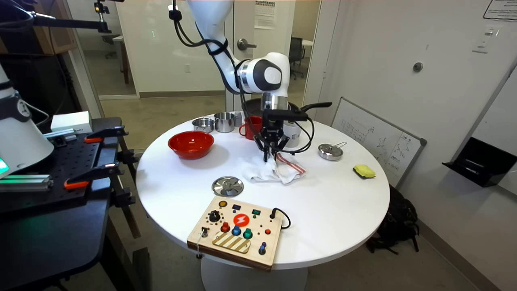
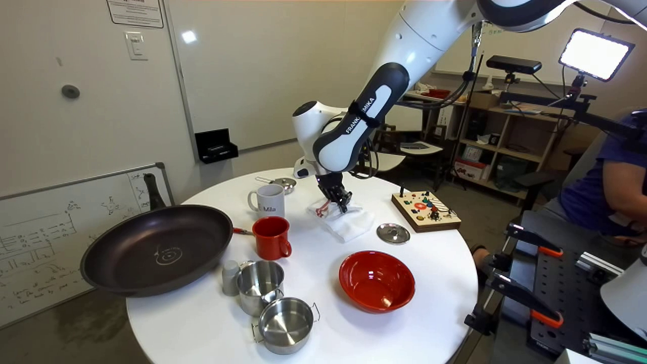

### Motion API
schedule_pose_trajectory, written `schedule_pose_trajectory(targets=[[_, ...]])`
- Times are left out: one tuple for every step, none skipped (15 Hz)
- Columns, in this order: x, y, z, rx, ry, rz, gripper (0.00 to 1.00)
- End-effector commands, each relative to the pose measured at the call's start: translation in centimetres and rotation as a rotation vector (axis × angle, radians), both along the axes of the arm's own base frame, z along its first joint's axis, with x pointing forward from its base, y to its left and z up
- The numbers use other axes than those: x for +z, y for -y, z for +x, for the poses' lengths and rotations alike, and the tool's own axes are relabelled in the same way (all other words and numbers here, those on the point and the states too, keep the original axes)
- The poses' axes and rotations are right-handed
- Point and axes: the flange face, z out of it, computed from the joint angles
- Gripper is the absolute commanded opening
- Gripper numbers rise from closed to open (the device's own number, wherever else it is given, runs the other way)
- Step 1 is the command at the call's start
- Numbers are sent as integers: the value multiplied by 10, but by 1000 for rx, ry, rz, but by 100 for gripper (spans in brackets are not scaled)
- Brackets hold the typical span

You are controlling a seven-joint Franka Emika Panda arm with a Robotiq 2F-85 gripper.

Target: Unfold the red and white towel once

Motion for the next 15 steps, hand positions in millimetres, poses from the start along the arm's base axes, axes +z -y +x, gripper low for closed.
schedule_pose_trajectory(targets=[[9, 0, 2, 30, -22, -19, 0], [9, 0, 2, 34, -21, -17, 0], [10, 0, 2, 34, -20, -20, 2], [12, 1, 2, 30, -10, -21, 2], [15, 2, 3, 27, 1, -26, 2], [19, 4, 4, 21, 14, -33, 2], [25, 6, 4, 16, 30, -39, 2], [36, 10, 3, 3, 60, -52, 2], [47, 13, 3, 0, 82, -55, 2], [58, 16, 3, -3, 110, -59, 2], [68, 19, 4, 1, 135, -65, 2], [74, 21, 7, 19, 154, -75, 2], [77, 23, 8, 53, 164, -77, 2], [76, 23, 11, 76, 166, -89, 2], [73, 22, 13, 98, 187, -91, 2]])
